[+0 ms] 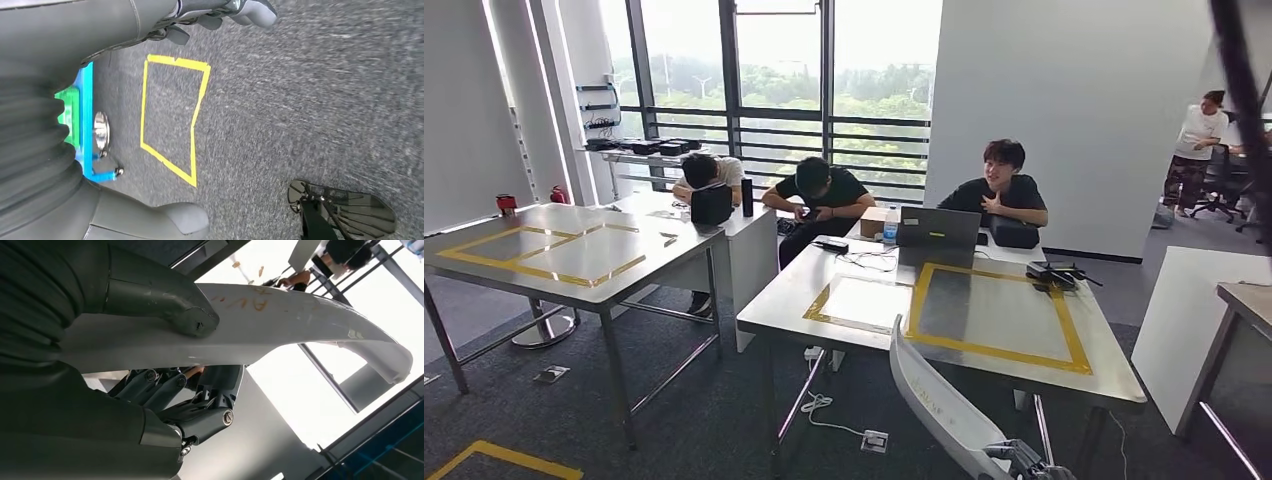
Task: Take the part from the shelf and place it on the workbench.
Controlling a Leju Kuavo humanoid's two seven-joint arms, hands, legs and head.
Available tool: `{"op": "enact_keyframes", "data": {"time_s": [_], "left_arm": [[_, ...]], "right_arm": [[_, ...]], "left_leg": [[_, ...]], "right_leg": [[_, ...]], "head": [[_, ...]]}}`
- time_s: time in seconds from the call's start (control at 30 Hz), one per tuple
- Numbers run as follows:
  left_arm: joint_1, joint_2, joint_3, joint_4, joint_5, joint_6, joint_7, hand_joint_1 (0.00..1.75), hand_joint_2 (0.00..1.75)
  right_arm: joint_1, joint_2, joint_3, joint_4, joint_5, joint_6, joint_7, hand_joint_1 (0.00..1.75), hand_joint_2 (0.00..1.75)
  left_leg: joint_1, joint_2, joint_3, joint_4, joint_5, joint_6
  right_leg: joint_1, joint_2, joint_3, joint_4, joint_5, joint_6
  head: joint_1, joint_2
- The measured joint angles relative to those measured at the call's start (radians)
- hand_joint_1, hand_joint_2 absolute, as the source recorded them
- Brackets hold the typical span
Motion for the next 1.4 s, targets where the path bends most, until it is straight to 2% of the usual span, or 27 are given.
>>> {"op": "enact_keyframes", "data": {"time_s": [0.03, 0.07, 0.1, 0.17, 0.2, 0.23, 0.3, 0.33, 0.37, 0.4, 0.43, 0.5, 0.53, 0.6, 0.63, 0.7, 0.73, 0.77, 0.87, 1.03, 1.2, 1.4], "left_arm": [[-0.002, 0.000, 0.000, 0.000, -0.001, -0.001, 0.001, 0.00, 1.75], [-0.005, 0.000, -0.001, 0.000, -0.001, -0.002, 0.002, 0.00, 1.75], [-0.007, 0.000, -0.002, 0.000, -0.002, -0.003, 0.004, 0.00, 1.75], [-0.010, -0.001, -0.004, 0.000, -0.005, -0.003, 0.006, 0.00, 1.75], [-0.011, -0.001, -0.004, 0.000, -0.007, -0.003, 0.007, 0.00, 1.75], [-0.012, 0.000, -0.005, 0.000, -0.009, -0.004, 0.006, 0.00, 1.75], [-0.011, 0.001, -0.006, 0.000, -0.015, -0.006, 0.005, 0.00, 1.75], [-0.010, 0.001, -0.006, 0.001, -0.017, -0.007, 0.005, 0.00, 1.75], [-0.008, 0.003, -0.006, 0.001, -0.019, -0.007, 0.005, 0.00, 1.75], [-0.005, 0.005, -0.006, 0.001, -0.019, -0.008, 0.006, 0.00, 1.75], [-0.003, 0.006, -0.006, 0.001, -0.019, -0.008, 0.006, 0.00, 1.75], [-0.001, 0.009, -0.006, 0.001, -0.024, -0.010, 0.007, 0.00, 1.75], [-0.001, 0.010, -0.008, 0.001, -0.032, -0.014, 0.008, 0.00, 1.75], [-0.001, 0.010, -0.020, 0.002, -0.058, -0.026, 0.017, 0.00, 1.75], [0.000, 0.009, -0.028, 0.002, -0.070, -0.031, 0.023, 0.00, 1.75], [0.003, 0.008, -0.038, 0.002, -0.069, -0.029, 0.022, 0.00, 1.75], [0.003, 0.008, -0.039, 0.002, -0.058, -0.023, 0.014, 0.00, 1.75], [0.004, 0.008, -0.039, 0.002, -0.043, -0.017, -0.001, 0.00, 1.75], [0.004, 0.008, -0.034, 0.002, -0.015, -0.012, -0.045, 0.00, 1.75], [0.011, 0.008, -0.027, 0.003, 0.002, -0.007, -0.059, 0.00, 1.75], [0.014, 0.008, -0.021, 0.003, -0.003, -0.005, -0.028, 0.00, 1.75], [0.014, 0.011, -0.021, 0.003, -0.022, -0.010, -0.001, 0.00, 1.75]], "right_arm": [[-0.001, 0.000, -0.001, -0.003, 0.000, 0.001, 0.002, 1.75, 1.75], [-0.002, 0.000, -0.002, -0.006, 0.000, 0.001, 0.002, 1.75, 1.75], [-0.002, 0.000, -0.003, -0.008, 0.001, 0.002, 0.002, 1.75, 1.75], [-0.002, 0.000, -0.005, -0.010, 0.001, 0.003, 0.003, 1.75, 1.75], [-0.002, 0.001, -0.006, -0.011, 0.000, 0.003, 0.001, 1.75, 1.75], [-0.003, 0.002, -0.006, -0.012, -0.003, 0.001, -0.001, 1.75, 1.75], [-0.006, 0.005, -0.006, -0.013, -0.004, -0.008, -0.007, 1.75, 1.75], [-0.005, 0.007, -0.006, -0.013, -0.002, -0.013, -0.009, 1.75, 1.75], [-0.002, 0.009, -0.006, -0.013, 0.001, -0.017, -0.010, 1.75, 1.75], [0.002, 0.010, -0.006, -0.013, 0.004, -0.021, -0.010, 1.75, 1.75], [0.007, 0.010, -0.006, -0.013, 0.007, -0.024, -0.011, 1.75, 1.75], [0.018, 0.012, -0.006, -0.015, 0.015, -0.033, -0.008, 1.75, 1.75], [0.025, 0.014, -0.006, -0.017, 0.021, -0.040, -0.006, 1.75, 1.75], [0.043, 0.018, -0.006, -0.027, 0.031, -0.054, -0.008, 1.75, 1.75], [0.052, 0.019, -0.006, -0.032, 0.031, -0.059, -0.015, 1.75, 1.75], [0.063, 0.019, -0.006, -0.035, 0.019, -0.063, -0.041, 1.75, 1.75], [0.062, 0.019, -0.006, -0.031, 0.009, -0.064, -0.056, 1.75, 1.75], [0.056, 0.019, -0.005, -0.022, -0.003, -0.064, -0.072, 1.75, 1.75], [0.006, 0.019, 0.002, 0.029, -0.042, -0.064, -0.106, 1.75, 1.75], [-0.071, 0.019, 0.027, 0.076, -0.070, -0.057, -0.088, 1.75, 1.75], [-0.101, 0.019, 0.034, 0.079, -0.059, -0.052, -0.034, 1.75, 1.75], [-0.078, 0.018, 0.028, 0.030, -0.016, -0.053, 0.001, 1.75, 1.75]], "left_leg": [[-0.002, 0.011, 0.002, 0.000, -0.002, -0.003], [-0.002, 0.020, 0.003, 0.000, -0.003, -0.007], [-0.002, 0.030, 0.005, -0.001, -0.004, -0.013], [-0.001, 0.049, 0.008, -0.005, -0.005, -0.025], [-0.001, 0.040, 0.008, 0.000, -0.010, -0.030], [0.000, 0.017, 0.001, 0.019, -0.024, -0.035], [0.003, -0.049, -0.042, 0.117, -0.077, -0.043], [0.003, -0.068, -0.075, 0.183, -0.105, -0.046], [0.004, -0.076, -0.104, 0.237, -0.122, -0.048], [0.004, -0.078, -0.120, 0.262, -0.121, -0.050], [0.005, -0.078, -0.117, 0.247, -0.099, -0.051], [0.007, -0.081, -0.066, 0.123, -0.027, -0.051], [0.007, -0.085, -0.037, 0.059, -0.001, -0.049], [0.008, -0.091, -0.008, -0.006, 0.016, -0.041], [0.007, -0.092, -0.008, -0.007, 0.016, -0.037], [0.008, -0.091, -0.009, -0.009, 0.019, -0.033], [0.007, -0.091, -0.009, -0.009, 0.019, -0.031], [0.006, -0.091, -0.010, -0.009, 0.020, -0.028], [0.003, -0.090, -0.012, -0.008, 0.020, -0.021], [0.001, -0.091, -0.014, -0.007, 0.021, -0.016], [0.001, -0.091, -0.013, -0.008, 0.021, -0.016], [0.002, -0.090, -0.013, -0.010, 0.021, -0.017]], "right_leg": [[0.005, -0.022, 0.035, -0.064, 0.019, -0.007], [0.010, -0.037, 0.056, -0.104, 0.027, -0.014], [0.015, -0.044, 0.061, -0.120, 0.028, -0.020], [0.014, -0.021, 0.059, -0.125, 0.036, -0.030], [0.010, -0.011, 0.061, -0.132, 0.040, -0.035], [0.005, -0.002, 0.064, -0.138, 0.045, -0.040], [-0.001, 0.014, 0.067, -0.145, 0.051, -0.046], [-0.002, 0.022, 0.067, -0.144, 0.052, -0.048], [-0.003, 0.031, 0.066, -0.144, 0.052, -0.049], [-0.003, 0.039, 0.066, -0.142, 0.051, -0.048], [-0.004, 0.046, 0.066, -0.141, 0.051, -0.047], [-0.006, 0.055, 0.066, -0.135, 0.047, -0.041], [-0.006, 0.059, 0.065, -0.129, 0.043, -0.035], [-0.002, 0.062, 0.060, -0.122, 0.038, -0.027], [0.001, 0.063, 0.058, -0.121, 0.036, -0.033], [0.003, 0.062, 0.058, -0.122, 0.037, -0.052], [0.003, 0.063, 0.059, -0.124, 0.039, -0.057], [0.002, 0.063, 0.060, -0.127, 0.041, -0.055], [0.000, 0.063, 0.062, -0.133, 0.047, -0.040], [-0.003, 0.062, 0.062, -0.137, 0.050, -0.013], [-0.003, 0.062, 0.061, -0.137, 0.049, -0.007], [-0.002, 0.062, 0.059, -0.136, 0.048, -0.008]], "head": [[-0.001, 0.000], [-0.001, 0.000], [-0.002, 0.000], [-0.002, 0.000], [-0.002, 0.000], [-0.003, 0.000], [-0.005, 0.000], [-0.006, 0.000], [-0.006, 0.000], [-0.006, 0.000], [-0.007, 0.000], [-0.007, 0.000], [-0.007, 0.000], [-0.007, 0.000], [-0.006, 0.000], [-0.005, 0.000], [-0.005, 0.000], [-0.004, 0.000], [-0.004, 0.000], [-0.004, 0.000], [-0.004, 0.000], [-0.003, 0.000]]}}
